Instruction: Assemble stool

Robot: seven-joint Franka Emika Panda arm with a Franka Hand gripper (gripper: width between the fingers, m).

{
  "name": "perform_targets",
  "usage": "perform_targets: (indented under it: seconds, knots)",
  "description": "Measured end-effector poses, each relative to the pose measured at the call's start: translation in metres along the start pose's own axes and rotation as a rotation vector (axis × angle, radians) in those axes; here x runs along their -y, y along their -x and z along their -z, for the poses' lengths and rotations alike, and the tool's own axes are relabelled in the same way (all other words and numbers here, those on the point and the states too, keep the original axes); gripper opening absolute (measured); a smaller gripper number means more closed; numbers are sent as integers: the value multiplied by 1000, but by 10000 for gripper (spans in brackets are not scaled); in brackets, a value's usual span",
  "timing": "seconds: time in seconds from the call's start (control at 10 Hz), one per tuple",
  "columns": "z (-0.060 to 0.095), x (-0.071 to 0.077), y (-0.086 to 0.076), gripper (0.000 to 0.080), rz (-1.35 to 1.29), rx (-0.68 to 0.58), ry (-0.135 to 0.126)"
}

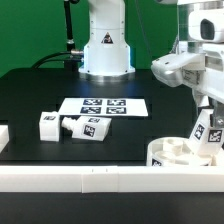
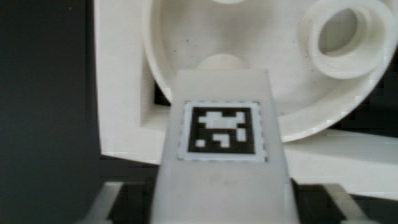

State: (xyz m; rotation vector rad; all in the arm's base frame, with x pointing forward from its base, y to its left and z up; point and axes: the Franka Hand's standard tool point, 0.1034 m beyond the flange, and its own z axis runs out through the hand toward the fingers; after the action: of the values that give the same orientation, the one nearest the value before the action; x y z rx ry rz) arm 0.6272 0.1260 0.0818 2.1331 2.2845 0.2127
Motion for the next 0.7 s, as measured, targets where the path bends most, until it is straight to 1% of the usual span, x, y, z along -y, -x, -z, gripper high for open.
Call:
perform_targets:
  seconds: [0.1,0.3,0.5,0.6,0.7]
  knots:
    - [0,0,0,344,0,0,0]
    - [0,1,3,342,-287,-3,-13]
    - [0,1,6,342,-508,-21,-19]
    - [-1,0,9,342,-581,-49,-13]
    - [-1,-2,13,342,-663,-78,2]
